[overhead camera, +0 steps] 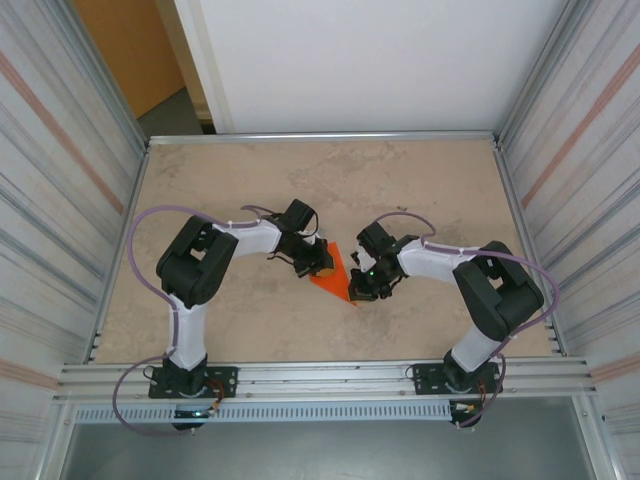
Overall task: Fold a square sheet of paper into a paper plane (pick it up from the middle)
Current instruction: Fourth fold the wing at the center of the table.
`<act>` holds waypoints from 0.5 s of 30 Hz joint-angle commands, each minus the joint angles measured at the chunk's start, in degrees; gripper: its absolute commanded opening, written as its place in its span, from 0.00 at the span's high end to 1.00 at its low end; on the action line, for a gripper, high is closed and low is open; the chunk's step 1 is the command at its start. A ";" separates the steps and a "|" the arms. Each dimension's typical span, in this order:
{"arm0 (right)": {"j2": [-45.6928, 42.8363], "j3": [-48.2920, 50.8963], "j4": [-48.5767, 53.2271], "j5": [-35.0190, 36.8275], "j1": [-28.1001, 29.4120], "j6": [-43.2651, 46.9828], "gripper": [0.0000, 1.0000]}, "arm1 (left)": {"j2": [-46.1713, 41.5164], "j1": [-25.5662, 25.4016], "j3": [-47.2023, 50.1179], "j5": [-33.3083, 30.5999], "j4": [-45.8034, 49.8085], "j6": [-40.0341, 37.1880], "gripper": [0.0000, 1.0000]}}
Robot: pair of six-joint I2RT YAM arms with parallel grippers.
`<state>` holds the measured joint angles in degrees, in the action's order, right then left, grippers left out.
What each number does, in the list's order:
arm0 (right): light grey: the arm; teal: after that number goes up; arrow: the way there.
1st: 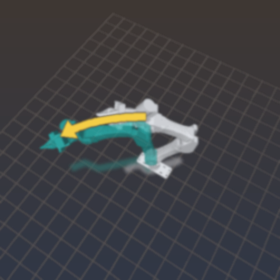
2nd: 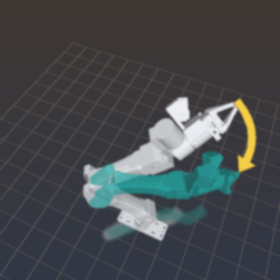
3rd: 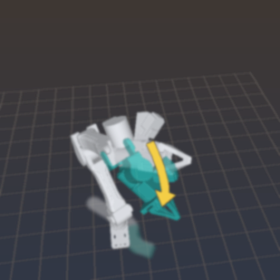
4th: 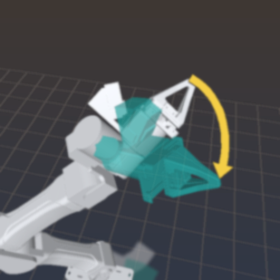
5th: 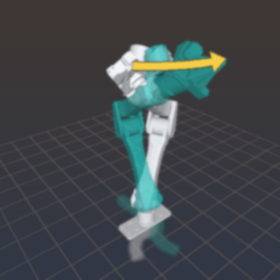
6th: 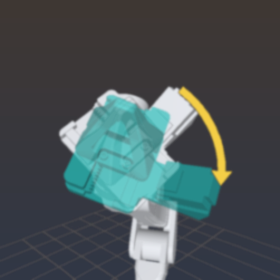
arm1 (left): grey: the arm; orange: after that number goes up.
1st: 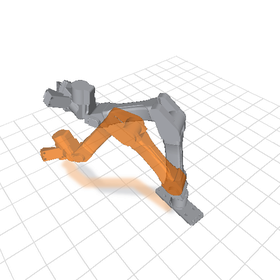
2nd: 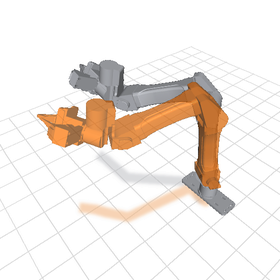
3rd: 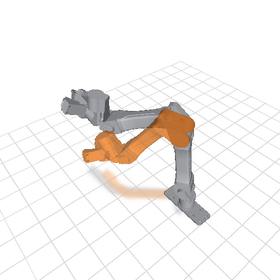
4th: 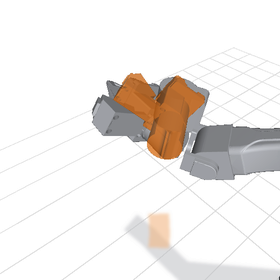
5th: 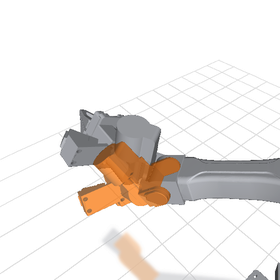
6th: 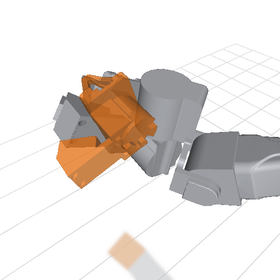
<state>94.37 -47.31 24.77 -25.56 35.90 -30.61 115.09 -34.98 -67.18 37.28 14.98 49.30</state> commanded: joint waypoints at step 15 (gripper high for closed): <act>-6.88 8.64 3.37 -1.23 -1.92 -3.07 0.95 | 4.62 0.58 2.53 -6.97 8.07 0.10 0.95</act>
<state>89.36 -40.73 22.76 -27.00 34.79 -31.83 115.09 -34.94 -67.18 37.36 14.96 49.30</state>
